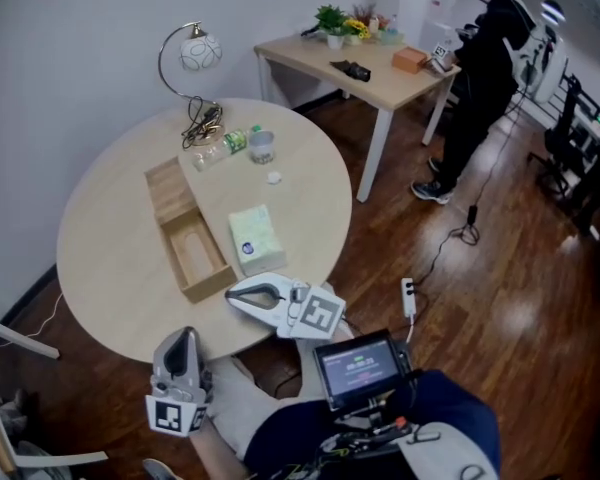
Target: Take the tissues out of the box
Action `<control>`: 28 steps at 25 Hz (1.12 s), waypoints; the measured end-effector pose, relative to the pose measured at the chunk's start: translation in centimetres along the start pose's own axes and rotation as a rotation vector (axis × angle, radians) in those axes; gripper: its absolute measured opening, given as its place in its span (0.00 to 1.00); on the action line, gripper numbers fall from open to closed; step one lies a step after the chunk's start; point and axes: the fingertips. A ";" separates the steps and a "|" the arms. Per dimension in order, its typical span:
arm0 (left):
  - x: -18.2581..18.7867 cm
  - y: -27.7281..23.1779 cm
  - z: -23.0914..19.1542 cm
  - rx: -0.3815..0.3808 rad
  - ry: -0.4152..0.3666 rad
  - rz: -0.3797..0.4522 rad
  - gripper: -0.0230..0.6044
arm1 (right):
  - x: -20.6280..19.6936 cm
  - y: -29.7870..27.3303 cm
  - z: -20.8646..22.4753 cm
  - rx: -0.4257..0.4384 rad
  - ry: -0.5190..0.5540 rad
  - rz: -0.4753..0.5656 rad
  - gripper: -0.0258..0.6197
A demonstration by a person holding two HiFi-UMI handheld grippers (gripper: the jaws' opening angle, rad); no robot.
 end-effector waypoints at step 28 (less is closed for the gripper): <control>-2.4 -4.8 0.3 0.021 -0.021 -0.191 0.04 | -0.5 0.1 0.6 -0.065 -0.054 -0.073 0.04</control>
Point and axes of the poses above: the fingertips, and each gripper's own axes: y backward along the fingers, z to its right, x out of its top, and after that the axes turned 14 degrees about y, right-handed
